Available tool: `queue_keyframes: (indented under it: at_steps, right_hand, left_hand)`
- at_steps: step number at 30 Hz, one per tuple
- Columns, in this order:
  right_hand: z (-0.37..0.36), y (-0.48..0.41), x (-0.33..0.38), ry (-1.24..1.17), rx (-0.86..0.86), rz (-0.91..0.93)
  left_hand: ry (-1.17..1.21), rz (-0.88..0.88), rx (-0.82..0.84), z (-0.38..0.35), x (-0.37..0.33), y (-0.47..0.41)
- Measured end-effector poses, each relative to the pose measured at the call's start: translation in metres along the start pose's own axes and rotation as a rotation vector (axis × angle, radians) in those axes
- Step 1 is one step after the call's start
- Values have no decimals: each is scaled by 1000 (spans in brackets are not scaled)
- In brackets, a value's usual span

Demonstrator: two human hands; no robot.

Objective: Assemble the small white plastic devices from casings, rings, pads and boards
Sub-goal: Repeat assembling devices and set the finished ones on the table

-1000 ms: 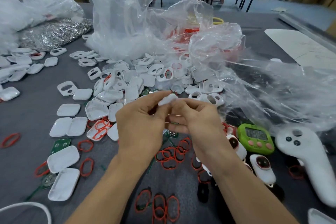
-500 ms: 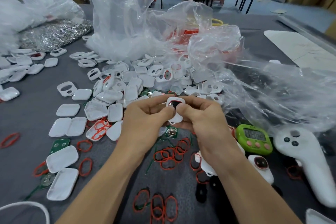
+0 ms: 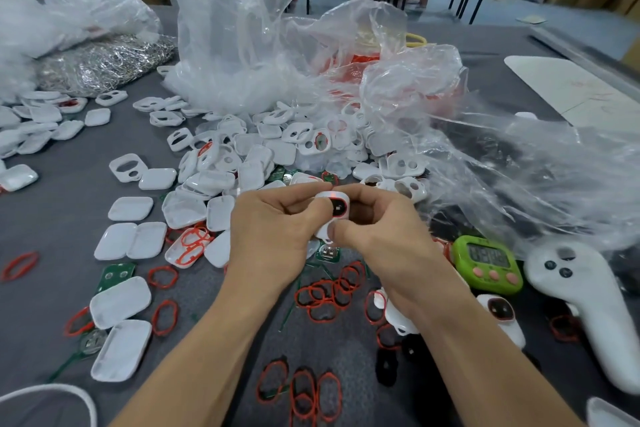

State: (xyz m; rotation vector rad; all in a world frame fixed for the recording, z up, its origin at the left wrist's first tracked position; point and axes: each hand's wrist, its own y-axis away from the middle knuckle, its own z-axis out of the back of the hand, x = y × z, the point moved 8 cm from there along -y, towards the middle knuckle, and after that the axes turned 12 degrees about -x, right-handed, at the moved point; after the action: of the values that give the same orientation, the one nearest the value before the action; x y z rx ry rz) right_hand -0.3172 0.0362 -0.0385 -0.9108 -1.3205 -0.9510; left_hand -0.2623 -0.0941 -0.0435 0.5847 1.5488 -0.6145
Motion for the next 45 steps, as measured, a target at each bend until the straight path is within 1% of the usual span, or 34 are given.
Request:
queue_keyframes:
  at_steps: [4,7,10,12,14,17,18,21,22,24,27,28,30,32,35,38,40,42,45]
  right_hand:
    - [4,-3,-3,-19,-54,-31]
    - [7,-6,-6,-20,-113,-55]
    - [7,-5,-3,2,-111,-42]
    - [4,-3,3,11,-64,-45]
    - [7,-1,11,50,-16,-67]
    - [38,9,25,134,-19,-98]
    - [54,14,30,208,-44,-81]
    - [91,34,40,673,-99,40]
    - [96,41,40,791,-103,57]
    - [102,50,39,947,-145,78]
    - [114,57,48,1055,-302,134]
    - [115,59,54,1052,-345,154]
    - [109,57,63,1019,-366,193]
    - [90,47,68,1002,-324,231]
    - [45,17,56,1022,-165,212]
    - [-6,-14,36,1166,60,228]
    - [-26,-26,23,1236,159,231]
    - [-33,-34,18,1266,179,249]
    - [-28,-40,21,1252,123,265]
  left_hand:
    - [-62,-23,50,-4,0,3]
    - [17,38,106,-8,3,4]
    - [34,18,127,-8,1,5]
    - [19,-8,99,-5,-1,4]
    - [-2,-32,36,2,-1,0]
    - [-39,-78,-81,12,-3,0]
    - [-68,-106,-107,15,-5,1]
    - [-197,-161,-126,16,-11,7]
    - [-241,-169,-123,15,-11,10]
    - [-358,-220,-120,13,-14,12]
    - [-522,-303,-71,11,-13,13]
    - [-538,-302,-47,11,-11,12]
    - [-544,-250,-22,14,-5,7]
    - [-597,-209,-22,19,1,2]
    - [-724,-271,18,19,2,0]
    - [-707,-261,25,25,5,-7]
    - [-674,-266,-22,32,5,-14]
    - [-650,-301,-96,39,-1,-19]
    - [-581,-299,-203,49,-6,-24]
